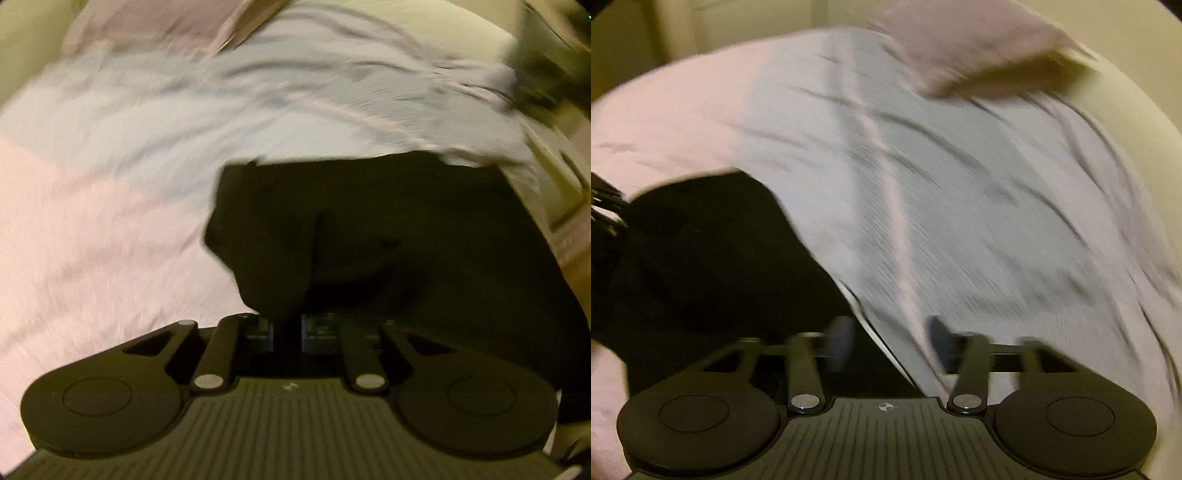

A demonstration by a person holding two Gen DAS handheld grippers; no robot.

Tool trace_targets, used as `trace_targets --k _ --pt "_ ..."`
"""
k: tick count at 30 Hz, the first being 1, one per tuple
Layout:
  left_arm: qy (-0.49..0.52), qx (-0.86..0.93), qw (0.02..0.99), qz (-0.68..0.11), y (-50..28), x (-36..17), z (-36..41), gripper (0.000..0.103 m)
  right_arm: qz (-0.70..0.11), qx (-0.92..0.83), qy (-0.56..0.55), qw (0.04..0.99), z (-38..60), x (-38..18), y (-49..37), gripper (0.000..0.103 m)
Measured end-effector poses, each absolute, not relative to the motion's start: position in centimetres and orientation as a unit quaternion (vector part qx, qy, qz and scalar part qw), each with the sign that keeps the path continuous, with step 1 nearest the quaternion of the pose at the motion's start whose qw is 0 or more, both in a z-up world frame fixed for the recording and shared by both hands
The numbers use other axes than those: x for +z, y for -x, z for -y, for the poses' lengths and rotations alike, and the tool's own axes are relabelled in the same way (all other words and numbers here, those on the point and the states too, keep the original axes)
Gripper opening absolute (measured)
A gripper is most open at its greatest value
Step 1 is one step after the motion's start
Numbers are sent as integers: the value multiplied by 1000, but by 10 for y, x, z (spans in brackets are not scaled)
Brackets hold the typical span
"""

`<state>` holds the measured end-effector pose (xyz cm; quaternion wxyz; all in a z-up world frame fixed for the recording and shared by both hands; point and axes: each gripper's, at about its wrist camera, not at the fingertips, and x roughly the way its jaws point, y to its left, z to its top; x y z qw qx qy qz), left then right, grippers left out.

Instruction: Fold clothes

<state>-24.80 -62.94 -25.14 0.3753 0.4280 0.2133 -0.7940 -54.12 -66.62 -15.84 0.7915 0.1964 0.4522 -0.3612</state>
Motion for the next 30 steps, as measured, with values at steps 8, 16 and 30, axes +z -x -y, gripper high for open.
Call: trace_targets --k 8,16,30 --pt "-490 -801 333 -89 336 -221 513 6 -461 -63 -6 885 685 -180 402 80" --pt "-488 -780 382 -86 349 -235 479 6 -419 247 494 721 577 -206 358 82" --pt "-458 -780 419 -82 306 -232 450 21 -556 276 432 654 529 -182 339 7"
